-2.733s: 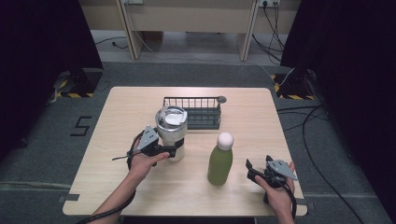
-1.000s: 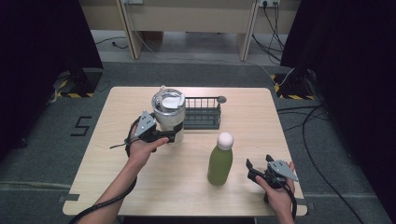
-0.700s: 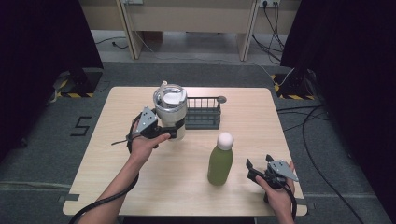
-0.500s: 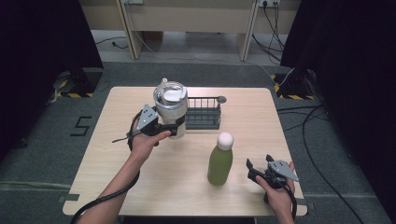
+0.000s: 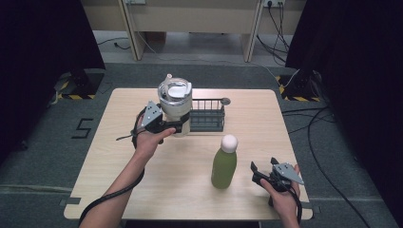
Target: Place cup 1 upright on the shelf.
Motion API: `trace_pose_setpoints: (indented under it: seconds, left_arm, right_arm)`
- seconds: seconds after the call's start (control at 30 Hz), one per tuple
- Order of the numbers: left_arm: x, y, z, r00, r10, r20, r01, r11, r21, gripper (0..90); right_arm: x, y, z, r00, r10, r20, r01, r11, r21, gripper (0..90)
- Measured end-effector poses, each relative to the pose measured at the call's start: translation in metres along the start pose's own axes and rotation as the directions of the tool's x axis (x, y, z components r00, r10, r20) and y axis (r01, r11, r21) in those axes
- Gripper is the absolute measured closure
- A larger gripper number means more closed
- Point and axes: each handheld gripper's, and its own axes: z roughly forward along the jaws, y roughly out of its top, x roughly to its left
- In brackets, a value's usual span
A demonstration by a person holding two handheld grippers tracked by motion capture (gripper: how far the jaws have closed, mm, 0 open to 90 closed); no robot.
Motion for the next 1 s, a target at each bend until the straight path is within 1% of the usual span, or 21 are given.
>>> trace_pose_setpoints:
  seconds: [0.73,0.9,1.0]
  left_arm:
    - [0.004,0.010,0.012,1.0000,0.000,-0.001,0.000,0.9998,-0.021,8.8]
    - [0.005,0.012,0.014,0.9999,-0.014,-0.010,0.014,0.9995,-0.030,8.8]
    - [0.006,0.012,0.016,0.9998,-0.012,-0.015,0.011,0.9995,-0.030,8.8]
  right_arm:
    - [0.000,0.000,0.000,1.0000,0.004,-0.002,-0.004,1.0000,0.005,16.9]
    - [0.000,0.000,0.000,1.0000,0.005,-0.002,-0.005,1.0000,0.006,16.9]
    - [0.000,0.000,0.000,1.0000,0.006,-0.003,-0.006,0.9999,0.009,17.0]
